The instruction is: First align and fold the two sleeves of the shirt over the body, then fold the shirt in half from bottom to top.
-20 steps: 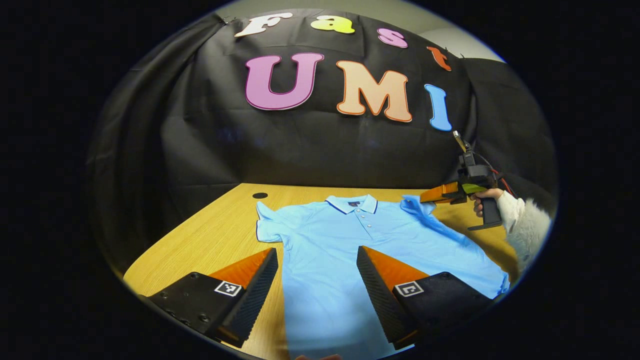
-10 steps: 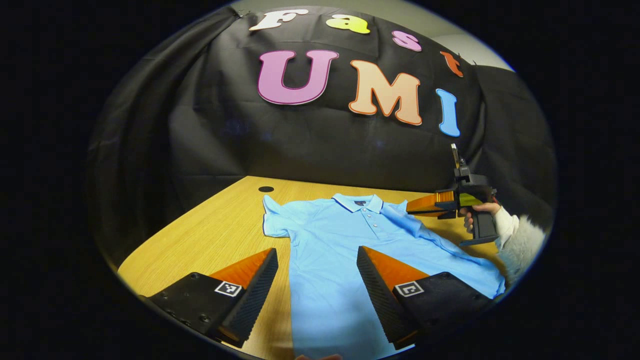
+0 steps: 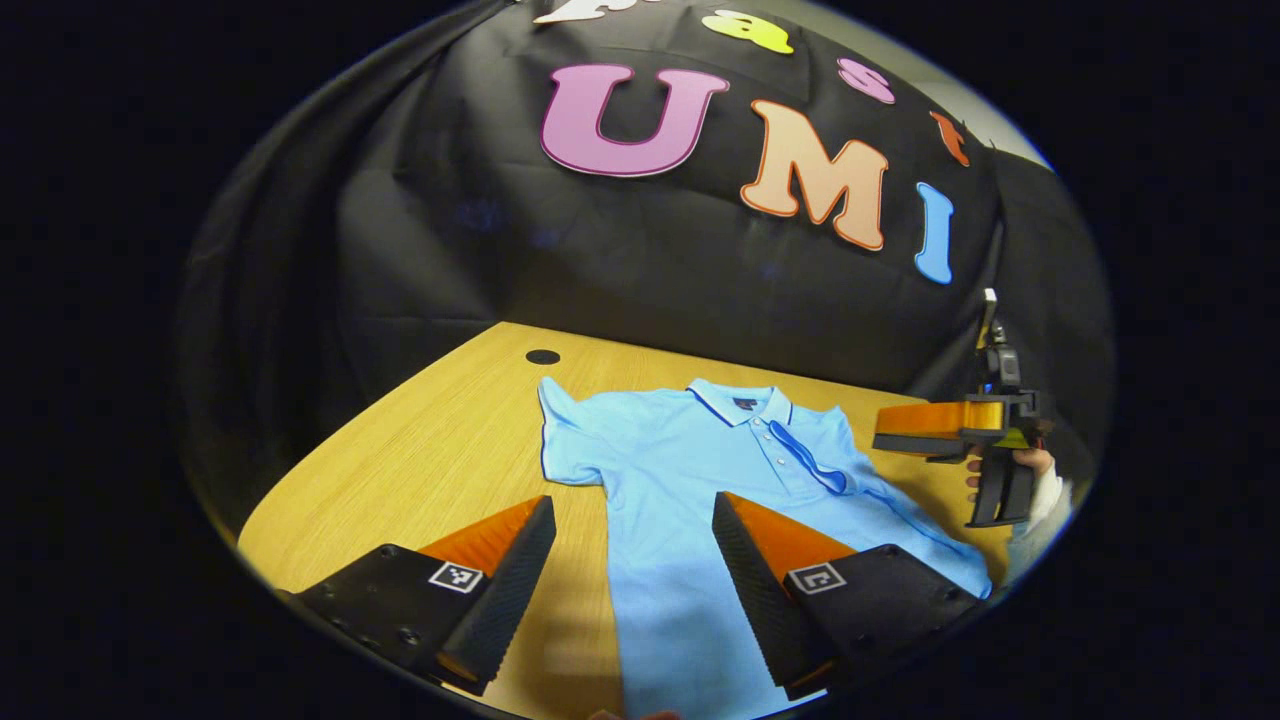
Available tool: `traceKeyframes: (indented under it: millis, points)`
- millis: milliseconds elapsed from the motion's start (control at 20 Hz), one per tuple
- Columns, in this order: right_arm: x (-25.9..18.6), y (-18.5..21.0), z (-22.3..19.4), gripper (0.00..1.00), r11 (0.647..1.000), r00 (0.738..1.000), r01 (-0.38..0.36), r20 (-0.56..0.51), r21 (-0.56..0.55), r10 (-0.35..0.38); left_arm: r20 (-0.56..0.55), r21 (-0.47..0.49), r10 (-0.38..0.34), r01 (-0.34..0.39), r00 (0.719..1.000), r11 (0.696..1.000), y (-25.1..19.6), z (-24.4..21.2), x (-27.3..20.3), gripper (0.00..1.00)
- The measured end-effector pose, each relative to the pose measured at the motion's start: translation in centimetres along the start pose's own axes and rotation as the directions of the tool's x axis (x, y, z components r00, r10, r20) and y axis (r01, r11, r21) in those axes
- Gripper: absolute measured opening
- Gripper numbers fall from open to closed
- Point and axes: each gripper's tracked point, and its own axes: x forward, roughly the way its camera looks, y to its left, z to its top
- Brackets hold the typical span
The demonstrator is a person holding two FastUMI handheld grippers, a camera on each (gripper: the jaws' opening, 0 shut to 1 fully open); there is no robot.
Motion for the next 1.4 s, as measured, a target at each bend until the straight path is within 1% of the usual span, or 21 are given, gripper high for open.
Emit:
traceKeyframes:
  millis: [150,200,250,300,350,500,550,750,800,900,1050,1100,1150,1250,1300,1350,1400]
  points:
    - [-2.5,0.8,-0.1,0.97,0.999,1.0,0.002,0.031,-0.037,-0.001,-0.052,0.015,-0.001,0.002,0.999,1.0,1.5,0.4,3.2,0.94]
    - [-3.3,1.2,-0.2,0.93,0.999,0.999,-0.004,0.043,-0.044,0.006,-0.07,0.018,0.006,-0.005,0.997,1.0,2.2,0.5,4.3,0.94]
    - [-4.2,1.6,-0.3,0.97,0.998,0.999,-0.017,0.05,-0.053,0.02,-0.096,0.024,0.025,-0.022,0.995,0.999,3.2,0.6,5.8,0.94]
    - [-5.2,1.9,-0.9,0.93,0.997,0.998,-0.026,0.052,-0.066,0.029,-0.115,0.027,0.036,-0.034,0.993,0.999,4.0,0.5,6.9,0.94]
    - [-6.0,1.9,-1.2,0.97,0.996,0.998,-0.024,0.054,-0.085,0.028,-0.134,0.021,0.037,-0.034,0.99,0.999,4.3,0.5,8.0,0.94]
    - [-8.3,1.1,-2.5,0.97,0.99,0.998,0.021,0.059,-0.143,-0.013,-0.171,0.001,0.04,-0.04,0.985,0.999,5.3,0.8,10.8,0.94]
    - [-9.0,1.0,-2.9,0.97,0.989,0.998,0.027,0.059,-0.144,-0.018,-0.178,-0.002,0.042,-0.043,0.983,0.999,5.6,0.8,11.6,0.94]
    - [-11.2,1.3,-4.3,0.97,0.995,0.997,0.002,0.071,-0.098,0.005,-0.221,0.007,0.065,-0.065,0.973,0.998,6.6,0.2,14.1,0.94]
    - [-11.6,0.9,-4.4,0.97,0.996,0.997,0.012,0.083,-0.092,-0.004,-0.227,0.014,0.073,-0.072,0.971,0.997,6.9,0.0,14.6,0.93]
    - [-12.6,0.4,-4.1,0.97,0.995,0.993,0.033,0.112,-0.091,-0.022,-0.247,0.021,0.088,-0.085,0.965,0.996,7.4,-0.4,15.1,0.93]
    - [-13.9,0.0,-3.3,0.97,0.994,0.988,0.053,0.149,-0.097,-0.039,-0.244,0.036,0.092,-0.086,0.965,0.996,7.7,-0.3,15.3,0.9]
    - [-14.3,-0.1,-2.9,0.97,0.993,0.986,0.063,0.162,-0.099,-0.046,-0.246,0.033,0.083,-0.078,0.966,0.996,7.5,-0.4,15.3,0.87]
    - [-14.6,-0.2,-2.7,0.97,0.993,0.984,0.068,0.17,-0.1,-0.05,-0.255,0.035,0.087,-0.081,0.963,0.996,7.6,-0.6,15.3,0.87]
    - [-14.9,-0.4,-2.6,0.97,0.993,0.981,0.072,0.184,-0.093,-0.054,-0.265,0.058,0.112,-0.1,0.958,0.993,8.2,-0.9,15.3,0.82]
    - [-14.8,-0.6,-2.6,0.97,0.994,0.981,0.073,0.187,-0.086,-0.056,-0.265,0.072,0.135,-0.12,0.955,0.99,8.7,-1.0,15.6,0.76]
    - [-14.8,-0.7,-2.8,0.97,0.994,0.981,0.073,0.186,-0.08,-0.057,-0.263,0.074,0.145,-0.13,0.954,0.989,9.0,-1.0,15.5,0.68]
    - [-14.8,-0.9,-3.0,0.97,0.994,0.981,0.075,0.185,-0.075,-0.06,-0.25,0.059,0.128,-0.117,0.96,0.991,8.5,-0.7,15.7,0.43]
